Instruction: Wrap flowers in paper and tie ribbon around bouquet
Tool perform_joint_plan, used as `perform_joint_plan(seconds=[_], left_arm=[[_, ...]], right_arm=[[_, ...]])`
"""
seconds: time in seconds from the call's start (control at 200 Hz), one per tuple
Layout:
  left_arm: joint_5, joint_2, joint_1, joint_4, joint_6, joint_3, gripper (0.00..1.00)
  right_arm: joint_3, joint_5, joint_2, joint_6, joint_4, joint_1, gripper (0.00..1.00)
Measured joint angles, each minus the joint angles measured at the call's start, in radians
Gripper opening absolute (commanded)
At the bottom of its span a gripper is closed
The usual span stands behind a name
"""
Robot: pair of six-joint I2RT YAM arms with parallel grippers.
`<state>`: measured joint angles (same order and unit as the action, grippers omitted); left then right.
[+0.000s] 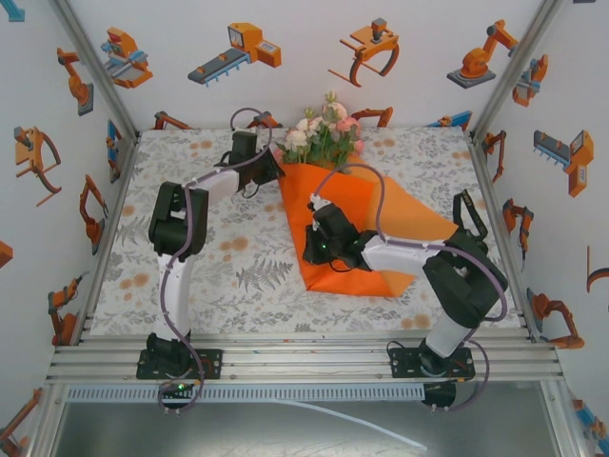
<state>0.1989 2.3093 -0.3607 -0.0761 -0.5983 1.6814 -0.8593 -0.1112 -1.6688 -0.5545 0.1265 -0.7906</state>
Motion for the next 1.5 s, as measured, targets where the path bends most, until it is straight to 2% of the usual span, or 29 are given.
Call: perform_joint_plan(seconds=[0.14, 0.265, 0.36, 0.531, 0.666, 0.786, 0.906, 1.061, 1.272, 1.502], left_arm=[[0.0, 0.014, 0.031, 0.026, 0.001, 0.024, 0.37], [0.0, -0.026, 0.051, 0.024, 0.002, -0.015, 0.38], [0.0, -0.142, 0.054, 0.019, -0.001, -0.123, 0.39], [-0.01, -0.465, 0.037, -0.02, -0.036, -0.36, 0.39], [-0.05, -0.698, -0.037, -0.039, -0.053, -0.519, 0.39], [-0.094, -0.801, -0.193, -0.023, -0.049, -0.607, 0.39], [-0.121, -0.805, -0.359, -0.003, -0.044, -0.649, 0.39], [-0.157, -0.74, -0.512, 0.003, -0.03, -0.654, 0.39], [-0.176, -0.567, -0.608, -0.005, 0.001, -0.605, 0.38], [-0.152, -0.437, -0.665, -0.034, 0.011, -0.562, 0.37]], right_arm=[[0.084, -0.028, 0.053, -0.026, 0.022, -0.005, 0.23], [0.091, -0.022, 0.143, -0.027, -0.005, -0.005, 0.27], [0.085, -0.005, 0.244, -0.028, -0.027, 0.004, 0.3], [0.083, 0.037, 0.424, -0.04, -0.069, 0.073, 0.36], [0.112, 0.062, 0.559, -0.058, -0.122, 0.176, 0.49], [0.156, 0.083, 0.67, -0.072, -0.208, 0.303, 0.63], [0.194, 0.092, 0.748, -0.075, -0.32, 0.453, 0.79], [0.259, 0.109, 0.798, -0.079, -0.426, 0.652, 0.86], [0.317, 0.121, 0.794, -0.076, -0.488, 0.83, 0.88], [0.314, 0.115, 0.616, -0.074, -0.424, 0.928, 0.87]])
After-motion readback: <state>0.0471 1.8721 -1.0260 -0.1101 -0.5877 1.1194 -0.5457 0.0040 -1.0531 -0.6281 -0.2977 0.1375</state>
